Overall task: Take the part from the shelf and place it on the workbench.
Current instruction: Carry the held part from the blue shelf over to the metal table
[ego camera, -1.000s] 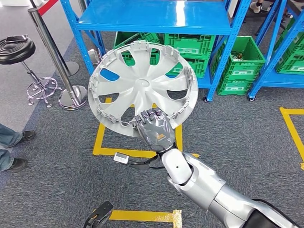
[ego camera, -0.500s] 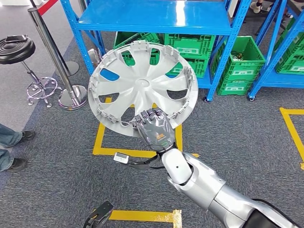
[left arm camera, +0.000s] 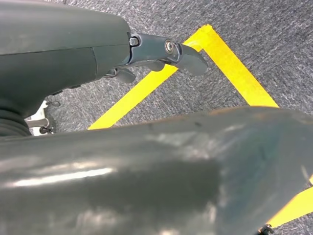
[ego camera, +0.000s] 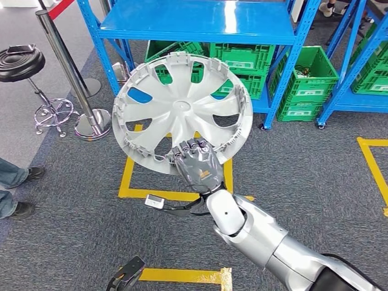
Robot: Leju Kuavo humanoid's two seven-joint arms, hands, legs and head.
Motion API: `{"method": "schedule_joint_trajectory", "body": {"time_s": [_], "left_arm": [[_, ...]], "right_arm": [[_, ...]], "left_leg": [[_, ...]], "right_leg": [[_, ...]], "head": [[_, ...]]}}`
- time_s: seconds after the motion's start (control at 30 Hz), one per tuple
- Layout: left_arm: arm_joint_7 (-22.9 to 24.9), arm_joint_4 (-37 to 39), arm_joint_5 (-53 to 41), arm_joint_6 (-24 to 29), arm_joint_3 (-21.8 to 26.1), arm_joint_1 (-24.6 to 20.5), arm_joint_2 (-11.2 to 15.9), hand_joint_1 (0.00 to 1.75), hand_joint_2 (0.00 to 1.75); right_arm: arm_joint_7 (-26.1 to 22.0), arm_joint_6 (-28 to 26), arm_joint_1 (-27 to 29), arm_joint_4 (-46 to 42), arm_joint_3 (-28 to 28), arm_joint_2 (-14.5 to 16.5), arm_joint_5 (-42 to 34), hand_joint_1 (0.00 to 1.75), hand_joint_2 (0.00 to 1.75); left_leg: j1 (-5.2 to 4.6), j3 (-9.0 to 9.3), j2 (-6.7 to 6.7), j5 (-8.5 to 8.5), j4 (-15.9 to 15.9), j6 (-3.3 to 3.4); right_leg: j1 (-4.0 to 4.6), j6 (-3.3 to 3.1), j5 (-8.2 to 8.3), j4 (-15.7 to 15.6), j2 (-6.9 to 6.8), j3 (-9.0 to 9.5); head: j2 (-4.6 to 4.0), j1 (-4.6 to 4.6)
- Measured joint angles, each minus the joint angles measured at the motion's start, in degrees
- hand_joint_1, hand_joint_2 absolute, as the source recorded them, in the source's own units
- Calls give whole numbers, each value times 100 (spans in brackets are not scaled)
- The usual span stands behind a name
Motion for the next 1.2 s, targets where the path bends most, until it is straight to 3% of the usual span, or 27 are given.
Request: {"method": "schedule_joint_trajectory", "body": {"time_s": [0.27, 0.4, 0.47, 0.53, 0.6, 0.63, 0.7, 0.73, 0.8, 0.87, 0.93, 0.97, 1.03, 1.07, 1.1, 1.13, 1.2], "left_arm": [[-23, 0, 74, 72, 6, 81, 77, 0, 0], [-23, 0, 71, 85, 8, 83, 101, 0, 0], [-22, 0, 61, 92, 9, 80, 99, 0, 0], [-22, 0, 47, 93, 9, 83, 101, 0, 0], [-22, 0, 39, 93, 9, 87, 102, 0, 0], [-22, 0, 38, 93, 9, 87, 101, 0, 0], [-22, 0, 37, 92, 9, 86, 105, 0, 0], [-22, 0, 37, 92, 9, 85, 116, 0, 0], [-23, 0, 36, 94, 10, 89, 135, 0, 0], [-23, 0, 34, 94, 11, 93, 134, 0, 0], [-22, 0, 34, 93, 11, 89, 139, 0, 0], [-22, 0, 33, 93, 11, 89, 142, 0, 0], [-22, 0, 32, 93, 11, 102, 146, 0, 0], [-23, 0, 28, 93, 11, 113, 146, 0, 0], [-23, 0, 24, 93, 11, 123, 147, 0, 0], [-26, 0, 18, 94, 11, 128, 149, 0, 0], [-38, 0, 4, 96, 11, 128, 163, 0, 0]], "right_arm": [[-191, -1, 94, -278, -76, -2, -1, 175, 175], [-200, -2, 123, -388, -146, -5, -1, 175, 175], [-200, -6, 132, -436, -179, -15, -1, 175, 175], [-200, -9, 152, -465, -192, -34, 0, 175, 175], [-200, -9, 192, -474, -194, -61, -1, 175, 175], [-200, -9, 210, -475, -195, -75, -2, 175, 175], [-200, -9, 228, -479, -199, -91, -4, 175, 175], [-201, -9, 228, -487, -203, -93, -2, 175, 175], [-201, -13, 227, -512, -214, -94, -1, 175, 175], [-200, -17, 233, -530, -227, -94, -2, 175, 175], [-200, -19, 236, -544, -244, -94, -2, 175, 175], [-199, -19, 237, -554, -252, -94, -2, 175, 175], [-197, -20, 237, -568, -259, -94, -1, 175, 175], [-195, -20, 239, -571, -260, -95, -1, 175, 175], [-191, -19, 242, -571, -259, -96, -1, 175, 175], [-185, -19, 244, -572, -258, -97, -2, 175, 175], [-168, -19, 246, -583, -257, -101, -2, 175, 175]], "left_leg": [[-18, -29, 0, -3, 32, 37], [7, -5, 35, 73, -64, 111], [45, 11, 90, 130, -145, 155], [51, -4, 145, 143, -153, 168], [68, -13, 210, 144, -148, 156], [85, -15, 242, 140, -140, 140], [123, -18, 304, 114, -98, 74], [125, -28, 333, 92, -55, 26], [99, -45, 396, 67, 4, -54], [96, -49, 477, 62, 15, -99], [131, -93, 381, -70, 143, -145], [145, -178, 274, -227, 362, -165], [153, -475, 92, -620, 1107, -173], [151, -622, 68, -751, 1458, -166], [150, -704, 58, -780, 1653, -150], [147, -693, 48, -698, 1635, -124], [136, -407, -61, -298, 999, -51]], "right_leg": [[-16, 31, 22, -7, -1, -18], [-21, 91, -12, 24, 14, -64], [-31, 142, -273, 402, 25, -247], [-71, 199, -637, 1142, 23, -565], [-121, 253, -741, 1556, 13, -732], [-145, 282, -639, 1448, -1, -666], [-179, 349, -300, 705, -140, -267], [-178, 353, -191, 350, -239, -73], [-156, 289, -159, 51, -339, 89], [-143, 174, -143, 63, -234, 64], [-146, 89, -106, 55, -129, 43], [-151, 50, -87, 49, -77, 37], [-138, 4, -66, 49, 35, 19], [-125, -7, -59, 50, 102, 13], [-111, -14, -54, 51, 172, 10], [-99, -19, -50, 52, 246, 9], [-89, -18, -44, 54, 387, 12]], "head": [[0, -2], [0, 2], [0, 19], [0, 29], [0, 28], [0, 27], [0, 30], [0, 45], [0, 48], [0, 35], [0, 27], [0, 16], [0, -4], [0, -12], [0, -13], [0, -13], [0, -12]]}}
